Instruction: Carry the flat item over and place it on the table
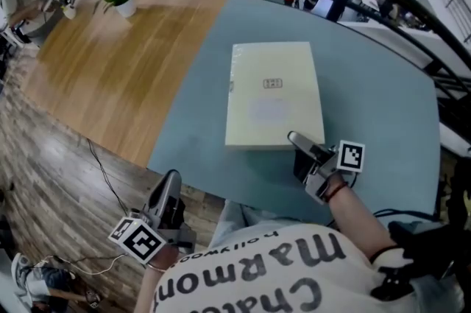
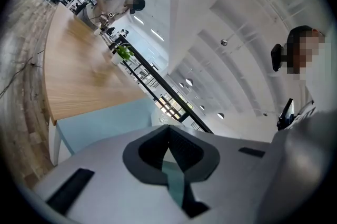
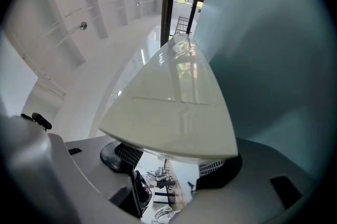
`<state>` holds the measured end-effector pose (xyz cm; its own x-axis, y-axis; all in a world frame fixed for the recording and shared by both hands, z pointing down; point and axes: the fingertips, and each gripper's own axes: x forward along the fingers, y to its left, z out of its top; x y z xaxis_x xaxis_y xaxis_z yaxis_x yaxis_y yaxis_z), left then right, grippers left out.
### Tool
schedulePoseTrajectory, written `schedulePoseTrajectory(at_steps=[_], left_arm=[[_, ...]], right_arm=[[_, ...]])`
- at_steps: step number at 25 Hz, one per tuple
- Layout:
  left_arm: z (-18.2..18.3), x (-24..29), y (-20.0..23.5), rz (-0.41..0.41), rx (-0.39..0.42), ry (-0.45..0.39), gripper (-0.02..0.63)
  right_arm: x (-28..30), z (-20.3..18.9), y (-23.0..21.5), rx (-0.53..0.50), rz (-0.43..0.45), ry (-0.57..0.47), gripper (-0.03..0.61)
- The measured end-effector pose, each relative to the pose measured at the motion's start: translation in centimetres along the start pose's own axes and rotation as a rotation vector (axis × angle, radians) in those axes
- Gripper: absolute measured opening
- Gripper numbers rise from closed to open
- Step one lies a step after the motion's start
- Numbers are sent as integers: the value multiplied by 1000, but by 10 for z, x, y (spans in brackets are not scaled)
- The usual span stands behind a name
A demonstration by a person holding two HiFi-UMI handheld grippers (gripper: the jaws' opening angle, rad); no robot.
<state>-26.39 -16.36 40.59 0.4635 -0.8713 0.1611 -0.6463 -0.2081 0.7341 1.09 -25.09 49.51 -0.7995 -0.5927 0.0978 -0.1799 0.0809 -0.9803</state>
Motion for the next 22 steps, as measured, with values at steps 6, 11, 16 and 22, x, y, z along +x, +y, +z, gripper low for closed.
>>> schedulePoseTrajectory(at_steps=[6,11,16,22], left_arm=[[-5,-3,3,28,-13,-5,2],[-9,-5,4,42,-17,-4,2],[-12,-6,3,49,-20,-5,2],[-13,-6,3,60,-18,-10,2]], right_arm=[[0,0,-9,16,-13,16,301],[1,-2,-12,36,-6,24,301],[2,0,-18,60,-11,21,302],[4,4,-24,79,-27,6,302]])
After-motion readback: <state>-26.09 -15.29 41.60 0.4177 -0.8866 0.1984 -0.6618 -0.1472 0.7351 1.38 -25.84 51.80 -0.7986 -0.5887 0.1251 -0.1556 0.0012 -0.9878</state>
